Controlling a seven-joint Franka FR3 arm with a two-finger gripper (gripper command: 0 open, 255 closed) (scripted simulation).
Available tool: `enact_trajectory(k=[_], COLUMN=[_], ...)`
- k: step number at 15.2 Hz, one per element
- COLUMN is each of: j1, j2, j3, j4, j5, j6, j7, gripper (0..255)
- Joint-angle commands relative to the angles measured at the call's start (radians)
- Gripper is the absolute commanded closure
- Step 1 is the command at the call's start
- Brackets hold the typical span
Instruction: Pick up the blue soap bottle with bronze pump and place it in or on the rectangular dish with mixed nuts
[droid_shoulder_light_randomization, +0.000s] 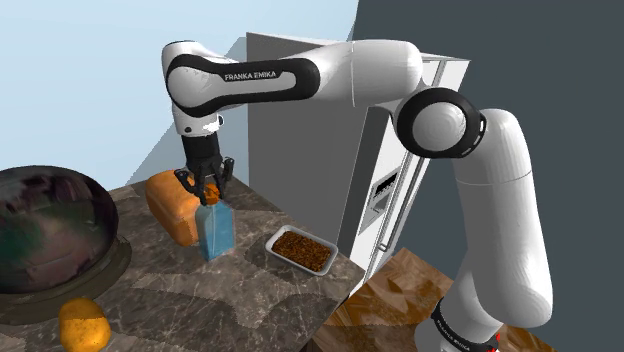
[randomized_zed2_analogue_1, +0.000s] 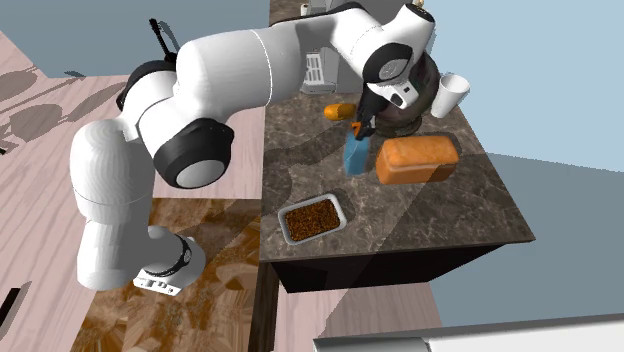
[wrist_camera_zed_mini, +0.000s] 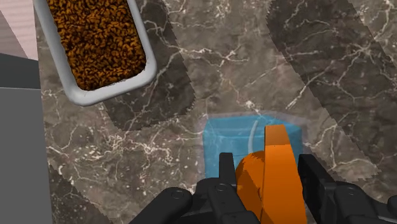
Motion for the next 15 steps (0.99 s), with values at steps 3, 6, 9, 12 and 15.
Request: enact_trajectory(k=[3, 6, 9, 12, 15], j1=[0.004, 0.008, 0.015, 0.023, 0.033], j2=[0.002, 0.007, 0.016, 0.029, 0.048], j3=[0.001, 0.001, 0.002, 0.002, 0.001], j4=[0.058, 0.107, 0.162, 0.224, 0.297], j5=[0.000, -0.001, -0.003, -0.006, -0.011], j6=[-0.056, -0.099, -0.145, -0.194, -0.247], j7=[0.000, 0.003, 0.005, 0.008, 0.011], gripper=[255, 255, 255, 255, 255])
